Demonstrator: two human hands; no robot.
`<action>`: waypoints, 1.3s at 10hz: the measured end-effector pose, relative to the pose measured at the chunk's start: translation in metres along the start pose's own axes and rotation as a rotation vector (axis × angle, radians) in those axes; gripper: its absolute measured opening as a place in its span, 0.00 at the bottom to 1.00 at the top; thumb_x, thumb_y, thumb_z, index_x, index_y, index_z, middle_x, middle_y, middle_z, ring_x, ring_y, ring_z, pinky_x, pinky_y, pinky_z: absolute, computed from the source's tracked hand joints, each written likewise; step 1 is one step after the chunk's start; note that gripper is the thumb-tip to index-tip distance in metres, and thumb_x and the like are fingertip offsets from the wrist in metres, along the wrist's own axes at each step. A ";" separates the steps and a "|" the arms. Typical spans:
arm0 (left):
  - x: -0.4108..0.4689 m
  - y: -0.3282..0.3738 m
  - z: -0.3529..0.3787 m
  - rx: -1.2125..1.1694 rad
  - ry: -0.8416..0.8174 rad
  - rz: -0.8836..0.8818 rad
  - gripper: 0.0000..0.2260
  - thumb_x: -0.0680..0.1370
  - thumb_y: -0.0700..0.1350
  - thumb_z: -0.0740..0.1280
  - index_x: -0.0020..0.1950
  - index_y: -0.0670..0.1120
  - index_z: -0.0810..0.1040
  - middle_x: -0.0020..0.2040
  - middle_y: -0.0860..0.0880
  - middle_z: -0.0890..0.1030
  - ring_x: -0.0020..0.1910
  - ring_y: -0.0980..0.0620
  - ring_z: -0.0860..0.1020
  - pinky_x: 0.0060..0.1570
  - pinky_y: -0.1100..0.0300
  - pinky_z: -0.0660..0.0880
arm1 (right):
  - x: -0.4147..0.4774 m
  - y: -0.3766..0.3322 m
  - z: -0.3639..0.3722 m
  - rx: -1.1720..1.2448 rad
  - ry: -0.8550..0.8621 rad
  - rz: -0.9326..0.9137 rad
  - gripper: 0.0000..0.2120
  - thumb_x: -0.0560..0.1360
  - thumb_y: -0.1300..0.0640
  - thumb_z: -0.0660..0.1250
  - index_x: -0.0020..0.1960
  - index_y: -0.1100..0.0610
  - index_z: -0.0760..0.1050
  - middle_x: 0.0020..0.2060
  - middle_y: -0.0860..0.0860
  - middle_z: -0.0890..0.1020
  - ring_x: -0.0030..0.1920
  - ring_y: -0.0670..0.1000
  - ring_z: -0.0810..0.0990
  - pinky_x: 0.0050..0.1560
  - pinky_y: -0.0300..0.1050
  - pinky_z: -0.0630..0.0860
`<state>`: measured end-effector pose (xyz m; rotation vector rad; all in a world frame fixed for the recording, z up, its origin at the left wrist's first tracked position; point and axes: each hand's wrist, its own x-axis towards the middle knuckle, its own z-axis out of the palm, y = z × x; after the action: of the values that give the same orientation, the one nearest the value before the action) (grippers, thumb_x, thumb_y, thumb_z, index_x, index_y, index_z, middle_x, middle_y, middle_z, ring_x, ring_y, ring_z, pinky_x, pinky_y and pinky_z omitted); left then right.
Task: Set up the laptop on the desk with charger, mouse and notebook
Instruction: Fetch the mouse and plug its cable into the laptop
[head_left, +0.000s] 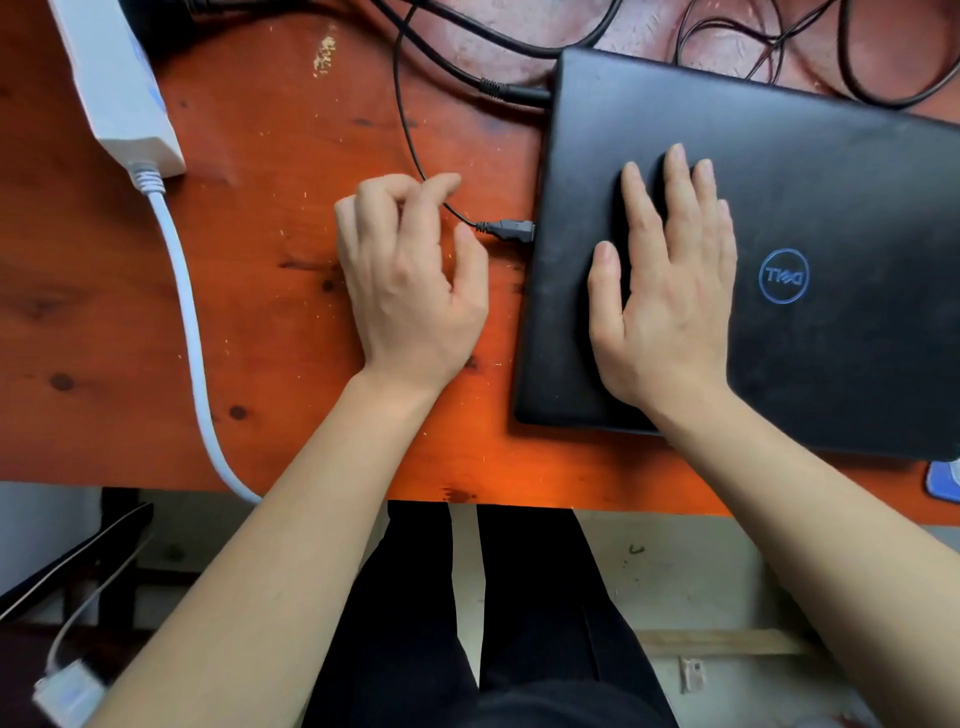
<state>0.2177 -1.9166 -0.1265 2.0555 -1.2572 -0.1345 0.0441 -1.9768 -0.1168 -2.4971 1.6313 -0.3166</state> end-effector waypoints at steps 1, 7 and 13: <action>0.000 0.001 0.001 0.093 -0.098 -0.015 0.13 0.76 0.44 0.66 0.59 0.45 0.82 0.49 0.44 0.78 0.49 0.43 0.75 0.49 0.50 0.70 | 0.000 0.000 0.000 0.003 -0.003 0.000 0.26 0.83 0.51 0.55 0.78 0.58 0.64 0.79 0.61 0.60 0.80 0.62 0.56 0.79 0.59 0.52; 0.003 -0.004 0.002 0.158 -0.225 0.145 0.10 0.81 0.50 0.65 0.59 0.49 0.82 0.47 0.42 0.73 0.47 0.42 0.72 0.45 0.51 0.63 | 0.000 0.001 -0.001 0.010 0.002 0.006 0.26 0.83 0.51 0.56 0.79 0.58 0.64 0.79 0.60 0.61 0.80 0.62 0.56 0.80 0.57 0.50; 0.006 -0.006 0.005 0.142 -0.248 0.204 0.10 0.82 0.50 0.64 0.56 0.49 0.82 0.44 0.47 0.71 0.45 0.47 0.70 0.46 0.55 0.58 | -0.001 0.000 0.001 -0.008 0.015 0.002 0.26 0.83 0.50 0.54 0.79 0.58 0.63 0.79 0.61 0.61 0.80 0.63 0.56 0.80 0.58 0.51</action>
<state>0.2230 -1.9226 -0.1322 2.0609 -1.6632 -0.2166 0.0444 -1.9762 -0.1180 -2.5049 1.6438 -0.3297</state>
